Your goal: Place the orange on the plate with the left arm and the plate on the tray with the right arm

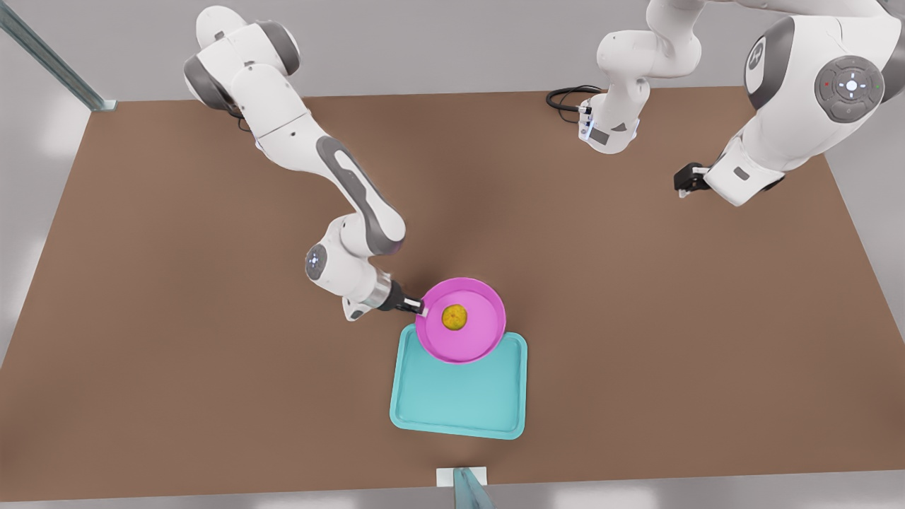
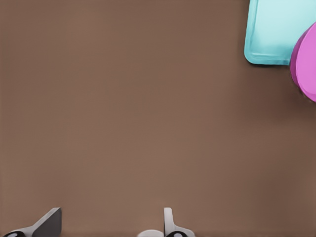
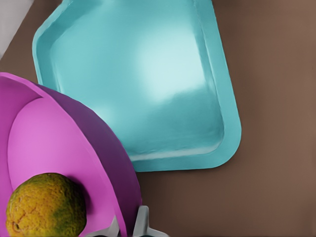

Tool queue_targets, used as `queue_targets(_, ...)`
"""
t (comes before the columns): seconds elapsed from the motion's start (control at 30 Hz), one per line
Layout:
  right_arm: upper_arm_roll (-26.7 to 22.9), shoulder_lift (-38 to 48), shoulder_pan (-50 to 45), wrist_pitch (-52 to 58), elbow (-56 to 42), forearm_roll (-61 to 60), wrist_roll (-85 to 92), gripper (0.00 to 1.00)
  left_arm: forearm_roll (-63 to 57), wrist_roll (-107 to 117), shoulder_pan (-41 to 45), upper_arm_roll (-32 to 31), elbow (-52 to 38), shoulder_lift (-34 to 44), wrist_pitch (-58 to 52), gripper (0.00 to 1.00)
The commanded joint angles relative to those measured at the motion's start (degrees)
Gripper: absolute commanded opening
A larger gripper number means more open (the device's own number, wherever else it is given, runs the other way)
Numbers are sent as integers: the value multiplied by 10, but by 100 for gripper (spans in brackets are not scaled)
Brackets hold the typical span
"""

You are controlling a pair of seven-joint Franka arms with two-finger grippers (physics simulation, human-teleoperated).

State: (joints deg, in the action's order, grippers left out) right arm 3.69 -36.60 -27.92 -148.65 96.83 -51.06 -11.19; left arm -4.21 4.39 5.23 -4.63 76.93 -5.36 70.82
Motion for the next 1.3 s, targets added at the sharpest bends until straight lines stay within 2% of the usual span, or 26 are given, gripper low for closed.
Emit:
queue_targets(0.0, 0, -5, 17, 20, -17, 7, -2, 21, 0, -3, 0, 0, 0, 1, -2, 100)
queue_targets(0.33, -4, -175, 22, 35, -238, 22, -7, 21, 0, -3, 2, -2, 5, 4, -9, 100)
queue_targets(0.7, -5, -220, 30, 31, -280, 32, -5, 21, 0, -3, 3, -4, 2, 5, -8, 100)
queue_targets(0.9, -25, -232, 30, 31, -287, 40, -1, 21, -2, -3, 3, -4, 2, 8, -10, 100)
queue_targets(0.93, -25, -232, 30, 31, -287, 40, -3, 29, -2, -3, 4, -4, 2, 9, -18, 100)
queue_targets(0.97, -25, -231, 29, 28, -285, 39, -3, 100, -4, -3, 3, -4, 2, 16, -24, 100)
queue_targets(1.07, -24, -224, 28, 27, -286, 39, -8, 100, -4, -3, 3, -4, 4, 16, -34, 100)
queue_targets(1.1, -24, -189, 27, 34, -277, 38, -10, 100, -4, -3, 3, -4, 4, 14, -31, 100)
queue_targets(1.13, -24, -110, 31, 39, -204, 38, -14, 100, -4, -2, 4, -4, 3, 13, -32, 100)
queue_targets(1.17, -25, -27, 55, 94, -133, 39, -15, 100, -4, 1, 4, -4, 2, 13, -34, 100)
queue_targets(1.2, -36, 43, 94, 200, -75, 46, -13, 100, -4, 4, 4, -4, 2, 13, -34, 100)
queue_targets(1.23, -123, 77, 116, 440, -110, 191, -8, 100, -3, 4, 4, -4, 2, 14, -34, 100)
queue_targets(1.27, -141, 73, 152, 584, -165, 394, 11, 100, 0, 7, 3, -4, 0, 14, -35, 100)
